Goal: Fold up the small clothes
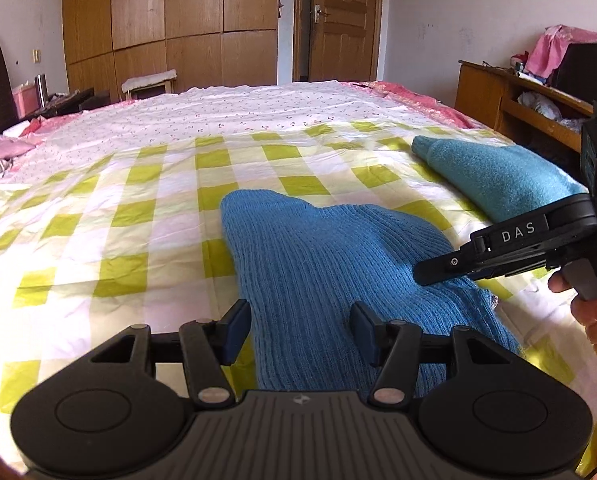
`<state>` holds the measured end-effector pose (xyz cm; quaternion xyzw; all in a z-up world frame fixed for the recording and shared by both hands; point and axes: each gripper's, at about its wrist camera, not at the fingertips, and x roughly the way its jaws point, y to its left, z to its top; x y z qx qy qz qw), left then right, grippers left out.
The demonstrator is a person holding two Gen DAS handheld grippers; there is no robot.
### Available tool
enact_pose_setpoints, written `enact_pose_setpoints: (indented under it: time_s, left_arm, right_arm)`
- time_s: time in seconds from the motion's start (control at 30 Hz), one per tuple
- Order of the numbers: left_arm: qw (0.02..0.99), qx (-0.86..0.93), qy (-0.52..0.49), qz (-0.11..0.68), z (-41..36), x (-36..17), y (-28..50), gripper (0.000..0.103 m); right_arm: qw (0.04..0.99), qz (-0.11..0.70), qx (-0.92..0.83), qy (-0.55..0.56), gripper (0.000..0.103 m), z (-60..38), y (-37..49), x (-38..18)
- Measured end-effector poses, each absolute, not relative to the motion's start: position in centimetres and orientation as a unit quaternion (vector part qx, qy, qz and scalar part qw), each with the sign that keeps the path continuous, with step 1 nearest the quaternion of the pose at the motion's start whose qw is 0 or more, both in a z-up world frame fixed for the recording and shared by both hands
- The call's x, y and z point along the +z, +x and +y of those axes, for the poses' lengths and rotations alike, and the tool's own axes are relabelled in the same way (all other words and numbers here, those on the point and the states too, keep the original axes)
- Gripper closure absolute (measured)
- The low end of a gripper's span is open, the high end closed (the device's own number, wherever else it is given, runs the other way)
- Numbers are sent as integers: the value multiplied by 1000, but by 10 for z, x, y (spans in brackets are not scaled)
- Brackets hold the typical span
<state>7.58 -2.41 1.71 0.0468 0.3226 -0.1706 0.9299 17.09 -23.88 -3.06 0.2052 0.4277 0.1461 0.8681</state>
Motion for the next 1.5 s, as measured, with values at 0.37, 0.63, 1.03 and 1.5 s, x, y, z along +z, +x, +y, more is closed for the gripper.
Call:
enact_pose_setpoints:
  time_s: [0.37,0.63,1.03,1.5]
  left_arm:
    - [931,-139,81,327,-32,22,60,43]
    - [931,-130,71,334,-26,22,48,42]
    - [939,-124,42,319,-11,25,25,41]
    - [939,-116,23,324,-5,12,16,40]
  right_arm:
    - [905,383,107,151,66,-242,141,-1]
    - [919,368,108,93,66,-208,105,7]
    - [914,392,59,83,65,-193,64,-16]
    - [926,371,20,63,64,-182,36,-19]
